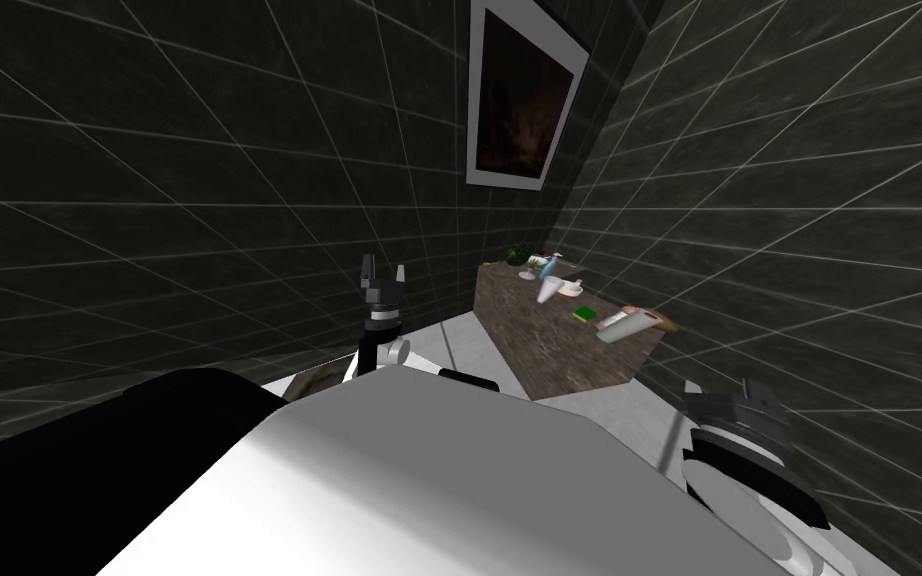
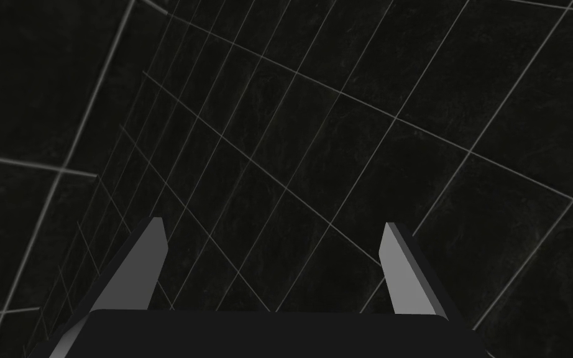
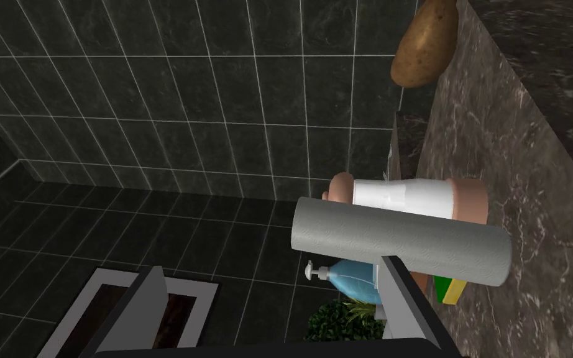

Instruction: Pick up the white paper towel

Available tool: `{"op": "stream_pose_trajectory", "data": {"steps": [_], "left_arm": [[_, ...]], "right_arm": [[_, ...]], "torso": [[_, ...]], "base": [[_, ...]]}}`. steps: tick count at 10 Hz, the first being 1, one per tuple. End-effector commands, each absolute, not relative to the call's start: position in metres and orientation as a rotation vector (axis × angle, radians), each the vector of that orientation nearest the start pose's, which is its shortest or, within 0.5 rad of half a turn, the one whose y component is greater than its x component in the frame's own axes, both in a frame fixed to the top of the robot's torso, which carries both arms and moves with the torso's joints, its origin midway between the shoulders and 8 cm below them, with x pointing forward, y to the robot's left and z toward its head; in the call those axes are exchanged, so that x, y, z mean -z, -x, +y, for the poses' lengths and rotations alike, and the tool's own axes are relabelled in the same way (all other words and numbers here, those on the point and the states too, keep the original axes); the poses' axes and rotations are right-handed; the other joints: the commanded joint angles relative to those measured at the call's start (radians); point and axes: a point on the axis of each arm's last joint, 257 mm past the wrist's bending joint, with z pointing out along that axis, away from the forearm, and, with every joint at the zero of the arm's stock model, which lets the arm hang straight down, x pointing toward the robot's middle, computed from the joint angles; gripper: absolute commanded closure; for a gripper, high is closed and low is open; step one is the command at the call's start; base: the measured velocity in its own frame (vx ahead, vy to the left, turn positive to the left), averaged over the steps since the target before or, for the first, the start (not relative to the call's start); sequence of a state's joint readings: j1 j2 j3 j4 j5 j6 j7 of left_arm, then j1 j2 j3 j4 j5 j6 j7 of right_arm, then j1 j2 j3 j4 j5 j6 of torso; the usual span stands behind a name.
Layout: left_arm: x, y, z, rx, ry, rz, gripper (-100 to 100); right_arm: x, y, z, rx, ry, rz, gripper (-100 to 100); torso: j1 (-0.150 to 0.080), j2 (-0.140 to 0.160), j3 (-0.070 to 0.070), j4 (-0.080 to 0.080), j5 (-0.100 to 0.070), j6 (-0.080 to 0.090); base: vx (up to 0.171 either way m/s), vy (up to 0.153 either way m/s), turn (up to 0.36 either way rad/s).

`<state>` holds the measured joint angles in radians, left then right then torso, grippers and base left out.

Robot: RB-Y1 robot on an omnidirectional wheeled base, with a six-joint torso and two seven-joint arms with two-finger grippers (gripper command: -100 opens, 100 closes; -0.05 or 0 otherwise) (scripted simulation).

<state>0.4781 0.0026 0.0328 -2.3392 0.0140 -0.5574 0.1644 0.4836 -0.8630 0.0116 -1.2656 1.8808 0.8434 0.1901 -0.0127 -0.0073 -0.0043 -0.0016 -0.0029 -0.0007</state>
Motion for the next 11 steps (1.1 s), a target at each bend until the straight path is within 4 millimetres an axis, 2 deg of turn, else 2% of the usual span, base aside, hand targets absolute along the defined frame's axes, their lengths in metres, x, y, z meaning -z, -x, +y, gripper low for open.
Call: {"op": "stream_pose_trajectory", "data": {"steps": [1, 4, 6, 7, 11], "left_arm": [[-0.068, -0.319, 0.283, 1.472, 0.6, 0.472, 0], [-0.068, -0.319, 0.283, 1.472, 0.6, 0.472, 0], [-0.068, -0.319, 0.283, 1.472, 0.6, 0.472, 0], [-0.068, -0.319, 0.283, 1.472, 0.6, 0.472, 0], [-0.068, -0.319, 0.283, 1.472, 0.6, 0.472, 0]], "right_arm": [[0.202, -0.279, -0.684, 1.865, 0.893, 1.413, -100], [0.203, -0.275, -0.683, 1.928, 1.002, 1.375, -100], [0.207, -0.266, -0.68, 2.0, 1.167, 1.303, -100], [0.207, -0.266, -0.68, 2.012, 1.182, 1.297, -100], [0.216, -0.254, -0.673, 2.106, 1.435, 1.163, -100]], "torso": [[0.0, 0.0, 0.0, 0.0, 0.0, 0.0], [-0.001, -0.001, 0.0, 0.0, 0.0, 0.0], [-0.001, -0.001, -0.001, 0.0, 0.0, 0.0], [-0.002, -0.001, -0.001, 0.0, 0.0, 0.0], [-0.003, -0.002, -0.001, 0.0, -0.001, 0.0]], "base": [[-0.01, -0.026, 0.065], [-0.003, -0.023, 0.04], [0.008, -0.038, 0.081], [0.01, -0.041, 0.041], [0.015, -0.047, 0.08]]}}
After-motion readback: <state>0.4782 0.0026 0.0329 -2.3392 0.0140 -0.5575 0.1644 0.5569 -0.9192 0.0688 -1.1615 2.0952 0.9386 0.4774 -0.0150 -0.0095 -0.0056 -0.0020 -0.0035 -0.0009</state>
